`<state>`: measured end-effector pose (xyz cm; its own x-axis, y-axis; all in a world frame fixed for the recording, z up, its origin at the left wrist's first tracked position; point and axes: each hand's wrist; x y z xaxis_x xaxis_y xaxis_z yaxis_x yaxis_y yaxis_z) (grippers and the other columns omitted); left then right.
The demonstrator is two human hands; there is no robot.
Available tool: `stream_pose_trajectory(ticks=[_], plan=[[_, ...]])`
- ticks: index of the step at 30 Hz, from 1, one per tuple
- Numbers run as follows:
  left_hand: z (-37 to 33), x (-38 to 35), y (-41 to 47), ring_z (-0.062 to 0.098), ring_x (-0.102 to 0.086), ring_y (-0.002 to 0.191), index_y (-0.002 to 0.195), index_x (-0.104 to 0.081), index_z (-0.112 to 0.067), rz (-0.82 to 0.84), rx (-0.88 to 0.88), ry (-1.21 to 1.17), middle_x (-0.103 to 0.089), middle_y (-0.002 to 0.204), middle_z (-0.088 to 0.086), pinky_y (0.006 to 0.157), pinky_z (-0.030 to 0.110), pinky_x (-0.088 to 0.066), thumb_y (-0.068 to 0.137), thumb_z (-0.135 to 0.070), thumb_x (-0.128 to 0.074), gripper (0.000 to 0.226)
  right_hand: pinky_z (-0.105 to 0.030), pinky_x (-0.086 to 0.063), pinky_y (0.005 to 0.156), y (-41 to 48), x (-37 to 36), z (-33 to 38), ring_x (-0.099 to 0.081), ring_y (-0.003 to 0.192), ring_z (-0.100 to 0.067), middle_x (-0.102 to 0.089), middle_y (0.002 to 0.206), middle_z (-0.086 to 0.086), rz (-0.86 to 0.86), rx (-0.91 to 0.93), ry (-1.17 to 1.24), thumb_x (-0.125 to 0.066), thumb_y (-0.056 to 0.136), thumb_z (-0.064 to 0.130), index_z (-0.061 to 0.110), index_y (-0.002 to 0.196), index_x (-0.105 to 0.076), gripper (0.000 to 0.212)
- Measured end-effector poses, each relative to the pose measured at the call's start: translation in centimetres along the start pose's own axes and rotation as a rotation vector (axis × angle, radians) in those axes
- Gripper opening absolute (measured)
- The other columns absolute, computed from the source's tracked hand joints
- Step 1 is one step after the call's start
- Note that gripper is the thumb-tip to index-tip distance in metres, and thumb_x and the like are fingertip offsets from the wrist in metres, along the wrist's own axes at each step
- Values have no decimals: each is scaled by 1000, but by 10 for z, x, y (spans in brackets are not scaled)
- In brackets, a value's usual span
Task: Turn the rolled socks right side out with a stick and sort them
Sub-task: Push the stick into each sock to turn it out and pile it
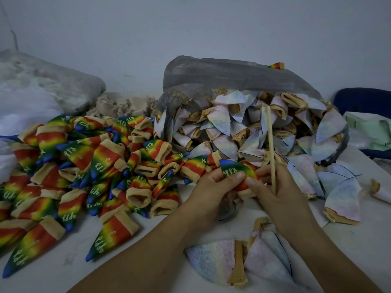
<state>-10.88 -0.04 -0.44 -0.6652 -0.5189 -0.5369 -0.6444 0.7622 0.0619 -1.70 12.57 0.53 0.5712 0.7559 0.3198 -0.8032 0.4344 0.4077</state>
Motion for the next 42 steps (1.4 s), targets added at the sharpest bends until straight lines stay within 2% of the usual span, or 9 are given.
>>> stream_pose_trajectory(ticks=[8, 12, 16, 21, 27, 31, 34, 36, 42], plan=[[-3, 8, 3, 23, -71, 94, 103, -70, -11, -78, -6, -72, -73, 100, 11, 83, 34, -58, 84, -20, -69, 21, -28, -52, 75, -5, 4, -3, -64, 87, -6, -67, 94, 13, 63, 76, -52, -47, 83, 61, 52, 103, -58, 25], [0, 6, 3, 20, -72, 88, 98, -70, -12, -58, -31, -11, -75, 92, 8, 78, 33, -59, 81, -19, -69, 19, -6, -46, 63, -5, -1, -1, -63, 81, 8, -66, 89, 27, 54, 41, -34, -54, 70, 64, 57, 90, -58, 22], [3, 5, 3, 23, -71, 93, 86, -79, -19, -52, -34, 21, -74, 98, 11, 86, 39, -58, 79, -19, -70, 11, -8, -47, 58, -3, -1, -6, -64, 75, 6, -65, 85, 25, 37, 14, -52, -57, 73, 55, 40, 90, -56, 22], [9, 4, 3, 36, -55, 108, 116, -62, 10, -5, -23, 87, -59, 114, 26, 108, 55, -36, 80, -18, -73, 48, -6, -42, 55, -3, -2, -7, -59, 74, 7, -60, 86, 29, 43, 48, -174, -56, 87, 42, 41, 85, -50, 6], [8, 3, 2, 20, -64, 90, 87, -77, -17, 16, -48, 33, -71, 91, 5, 86, 35, -50, 83, -23, -71, 10, -12, -41, 53, -5, -2, 0, -56, 62, 2, -61, 70, 22, 47, 123, -238, -39, 77, 64, 32, 72, -52, 35], [0, 12, 9, 24, -66, 89, 86, -69, -8, -108, -41, -162, -69, 85, 11, 90, 40, -52, 90, -18, -65, 12, -27, -40, 53, -6, 8, -5, -52, 61, -8, -56, 70, 11, 79, 133, -347, -30, 87, 71, 34, 75, -51, 45], [-11, 25, 17, 11, -60, 62, 84, -63, -5, -301, -123, -233, -63, 66, 3, 58, 21, -51, 92, -20, -58, 18, -33, -42, 54, -6, 19, -10, -51, 59, -10, -53, 64, 5, 106, 145, -464, -24, 88, 71, 34, 70, -48, 47], [-14, 32, 20, 9, -56, 63, 90, -62, -6, -391, -122, -270, -61, 69, 2, 54, 17, -47, 90, -24, -60, 18, -35, -43, 53, -5, 23, -12, -50, 56, -8, -50, 59, 4, 110, 178, -612, -27, 88, 64, 30, 68, -48, 45], [-12, 32, 19, 4, -56, 57, 81, -60, -12, -354, -120, -275, -57, 61, -4, 56, 15, -46, 96, -24, -56, 19, -32, -46, 55, -3, 19, -14, -55, 62, -10, -58, 67, 5, 83, 194, -745, -39, 87, 53, 23, 77, -63, 40]])
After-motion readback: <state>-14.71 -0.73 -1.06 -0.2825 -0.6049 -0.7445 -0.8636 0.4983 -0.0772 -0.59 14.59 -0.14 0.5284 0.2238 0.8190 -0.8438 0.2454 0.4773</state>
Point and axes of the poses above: each hand's wrist, its own y-axis towards the middle knuckle, its own x-axis out of the back of the hand, z = x × y
